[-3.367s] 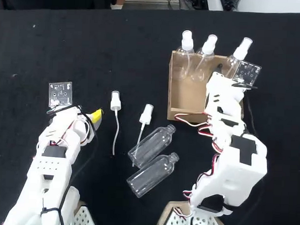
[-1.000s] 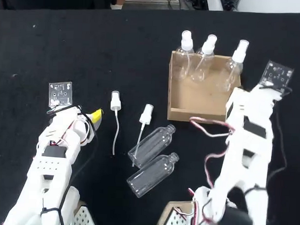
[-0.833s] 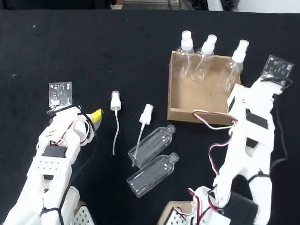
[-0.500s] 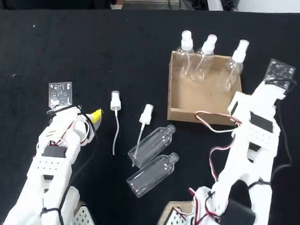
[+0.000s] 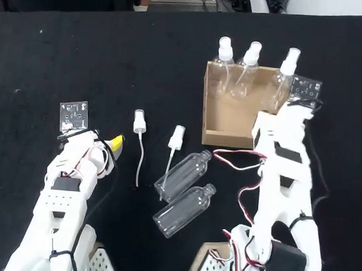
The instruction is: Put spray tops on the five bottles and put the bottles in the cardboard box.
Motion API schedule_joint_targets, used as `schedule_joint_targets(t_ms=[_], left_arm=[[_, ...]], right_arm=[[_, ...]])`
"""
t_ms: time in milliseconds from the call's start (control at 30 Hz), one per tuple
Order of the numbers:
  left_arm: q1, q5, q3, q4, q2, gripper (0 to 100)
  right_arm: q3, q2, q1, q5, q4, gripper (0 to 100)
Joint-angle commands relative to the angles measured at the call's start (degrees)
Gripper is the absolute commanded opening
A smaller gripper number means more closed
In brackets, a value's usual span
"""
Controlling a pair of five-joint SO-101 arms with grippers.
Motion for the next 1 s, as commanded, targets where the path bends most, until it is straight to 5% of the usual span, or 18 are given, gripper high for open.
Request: schedule_joint_targets(t_ms=[0, 967], left_arm=[[0.1, 0.0, -0.7, -1.1, -0.6, 26], [0.3, 0.0, -0.8, -1.1, -0.9, 26]], right_arm=[[-0.3, -2.6, -1.0, 0.4, -2.9, 1.1], [-7.2, 9.2, 3.5, 0.1, -4.2, 1.1]])
